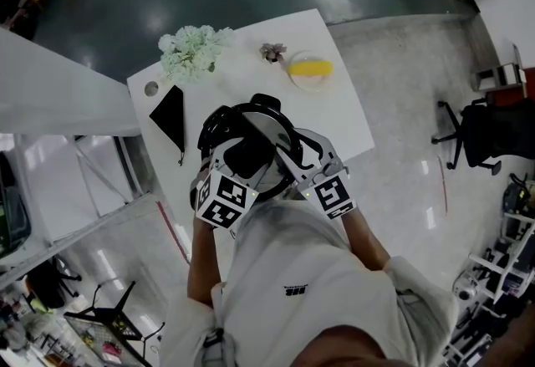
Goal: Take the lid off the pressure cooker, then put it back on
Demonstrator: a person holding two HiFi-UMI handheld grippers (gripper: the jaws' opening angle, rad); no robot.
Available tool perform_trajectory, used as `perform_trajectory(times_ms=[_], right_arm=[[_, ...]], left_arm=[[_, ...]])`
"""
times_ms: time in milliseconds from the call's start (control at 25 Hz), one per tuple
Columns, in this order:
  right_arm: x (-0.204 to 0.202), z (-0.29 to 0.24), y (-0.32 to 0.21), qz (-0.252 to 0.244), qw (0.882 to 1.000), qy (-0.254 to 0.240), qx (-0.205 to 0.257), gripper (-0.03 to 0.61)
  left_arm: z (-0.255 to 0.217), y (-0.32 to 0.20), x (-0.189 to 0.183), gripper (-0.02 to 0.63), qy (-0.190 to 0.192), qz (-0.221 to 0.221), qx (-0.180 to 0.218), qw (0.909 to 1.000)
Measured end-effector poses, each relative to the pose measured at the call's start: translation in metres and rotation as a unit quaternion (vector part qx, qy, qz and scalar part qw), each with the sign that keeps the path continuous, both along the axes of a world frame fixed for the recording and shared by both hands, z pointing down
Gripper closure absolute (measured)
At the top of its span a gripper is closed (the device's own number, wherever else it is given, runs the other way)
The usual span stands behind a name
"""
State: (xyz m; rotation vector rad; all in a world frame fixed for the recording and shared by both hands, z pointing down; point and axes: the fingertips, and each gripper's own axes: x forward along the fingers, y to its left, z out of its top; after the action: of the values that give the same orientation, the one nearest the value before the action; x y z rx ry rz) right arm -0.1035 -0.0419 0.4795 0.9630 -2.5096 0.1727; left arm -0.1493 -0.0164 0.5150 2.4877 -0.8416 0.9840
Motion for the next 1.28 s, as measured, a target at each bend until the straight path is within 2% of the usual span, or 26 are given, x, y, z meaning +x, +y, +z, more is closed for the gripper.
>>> perform_trajectory(times_ms=[880,1160,1280], right_arm=[[0.014,-0.003,0.002,0.015,1.0,0.001,0.003,0.414],[0.019,-0.005,-0.003,0.009,1.0,-0.001,0.025,0.415],[0.019,-0.006,-0.002,0.013,1.0,-0.002,0.02,0.414]], left_arm=[[-0.01,0.0,0.001,0.325,0.004,0.002,0.008,1.0],[-0.019,-0.002,-0.002,0.325,0.01,0.003,0.011,0.9999],[-0.023,-0.002,-0.003,0.325,0.007,0.004,0.017,0.9998]])
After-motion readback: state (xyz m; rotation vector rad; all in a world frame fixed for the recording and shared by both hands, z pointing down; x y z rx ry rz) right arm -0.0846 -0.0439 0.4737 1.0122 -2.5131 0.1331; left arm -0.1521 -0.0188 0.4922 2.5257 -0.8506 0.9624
